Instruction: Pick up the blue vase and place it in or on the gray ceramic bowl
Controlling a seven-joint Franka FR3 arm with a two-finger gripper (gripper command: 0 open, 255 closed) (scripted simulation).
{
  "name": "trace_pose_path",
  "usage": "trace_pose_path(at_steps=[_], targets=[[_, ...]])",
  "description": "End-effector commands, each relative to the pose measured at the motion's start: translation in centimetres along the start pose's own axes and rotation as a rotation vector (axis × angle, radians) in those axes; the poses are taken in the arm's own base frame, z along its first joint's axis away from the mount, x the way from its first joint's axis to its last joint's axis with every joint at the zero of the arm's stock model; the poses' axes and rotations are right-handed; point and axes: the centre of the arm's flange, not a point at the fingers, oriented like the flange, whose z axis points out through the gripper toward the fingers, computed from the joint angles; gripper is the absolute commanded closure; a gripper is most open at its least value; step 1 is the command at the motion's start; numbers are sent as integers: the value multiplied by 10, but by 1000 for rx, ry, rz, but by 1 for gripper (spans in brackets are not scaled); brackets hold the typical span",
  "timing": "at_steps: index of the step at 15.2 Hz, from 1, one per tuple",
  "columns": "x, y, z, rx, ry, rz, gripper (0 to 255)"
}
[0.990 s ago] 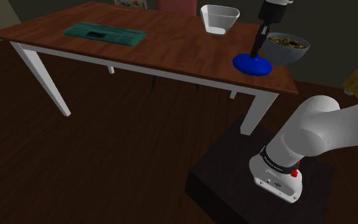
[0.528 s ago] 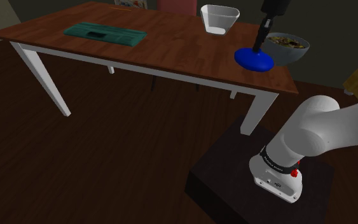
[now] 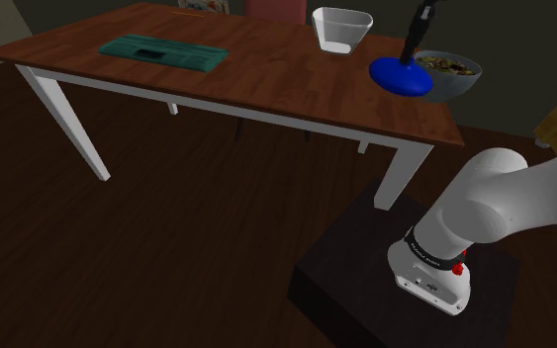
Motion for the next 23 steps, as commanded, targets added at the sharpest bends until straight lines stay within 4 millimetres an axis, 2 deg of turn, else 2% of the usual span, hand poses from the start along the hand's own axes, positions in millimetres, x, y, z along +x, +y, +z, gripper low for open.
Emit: trace_pose_path(at_steps=[1,20,23], targets=[[0,-1,-11,0,0,0,255],[3,-6,-108,0,0,0,255],[-17,26,-119,0,0,0,255]])
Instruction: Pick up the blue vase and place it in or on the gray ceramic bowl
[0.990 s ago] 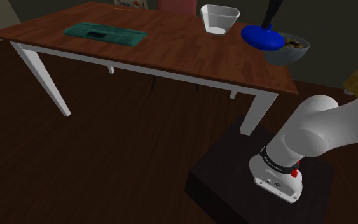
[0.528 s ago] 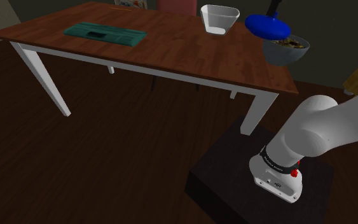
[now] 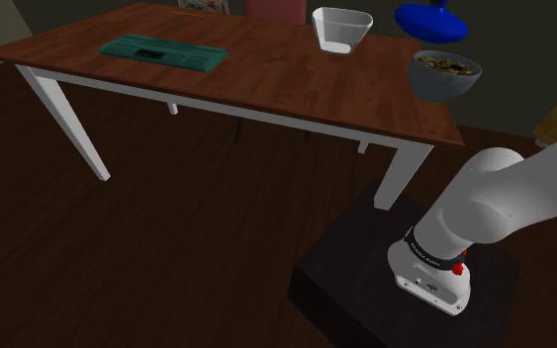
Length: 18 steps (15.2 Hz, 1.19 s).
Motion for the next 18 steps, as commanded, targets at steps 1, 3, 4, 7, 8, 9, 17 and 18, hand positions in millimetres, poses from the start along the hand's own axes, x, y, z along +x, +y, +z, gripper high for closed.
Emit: trace_pose_path(at_steps=[1,3,4,7,8,9,17,18], targets=[[-12,19,-7,0,0,-1,255],[-26,40,-15,0,0,-1,255],[-32,51,-19,0,0,-1,255],[-52,83,-30,0,0,-1,255],[-59,94,-34,0,0,-1,255],[-66,105,-37,0,0,-1,255],[-85,136,-22,0,0,-1,255],[-86,137,-16,0,0,-1,255]])
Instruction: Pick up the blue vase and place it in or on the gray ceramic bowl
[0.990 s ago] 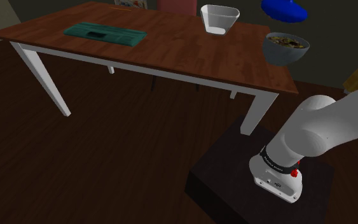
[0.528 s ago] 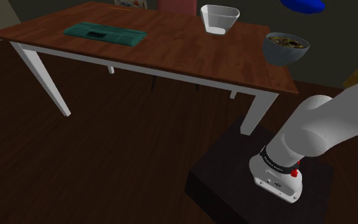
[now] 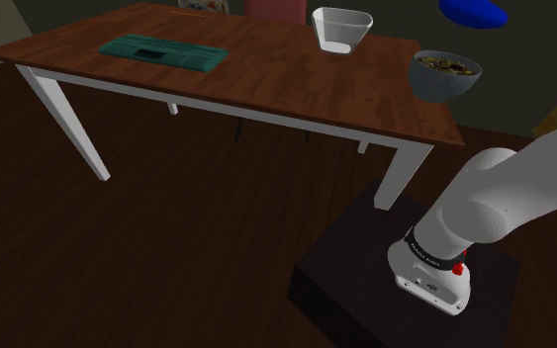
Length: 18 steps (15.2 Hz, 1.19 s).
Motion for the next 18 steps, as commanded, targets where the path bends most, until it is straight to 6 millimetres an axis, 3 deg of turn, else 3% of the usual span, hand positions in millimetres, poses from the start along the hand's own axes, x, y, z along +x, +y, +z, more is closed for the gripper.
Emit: trace_pose_path(at_steps=[1,15,18], targets=[[-1,1,10,-1,0,0,255],[-3,5,88,-1,0,0,255],[-3,5,88,-1,0,0,255]])
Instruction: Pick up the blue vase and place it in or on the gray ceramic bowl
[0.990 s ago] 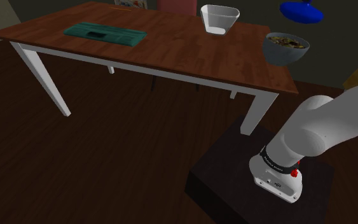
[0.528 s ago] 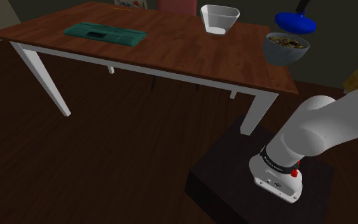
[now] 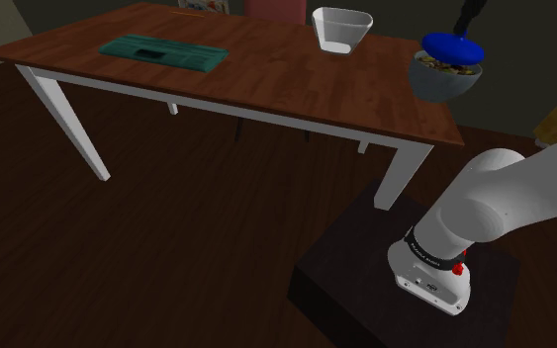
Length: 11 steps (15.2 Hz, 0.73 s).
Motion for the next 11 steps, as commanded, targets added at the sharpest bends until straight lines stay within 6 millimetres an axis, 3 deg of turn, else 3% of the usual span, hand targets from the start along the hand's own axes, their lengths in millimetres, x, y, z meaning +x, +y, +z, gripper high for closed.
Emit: trace_pose_path(at_steps=[1,5,6,11], targets=[[0,1,4,8,-7,1,255],[0,1,4,8,-7,1,255],[0,0,3,8,-7,1,0],[0,1,4,8,-7,1,0]])
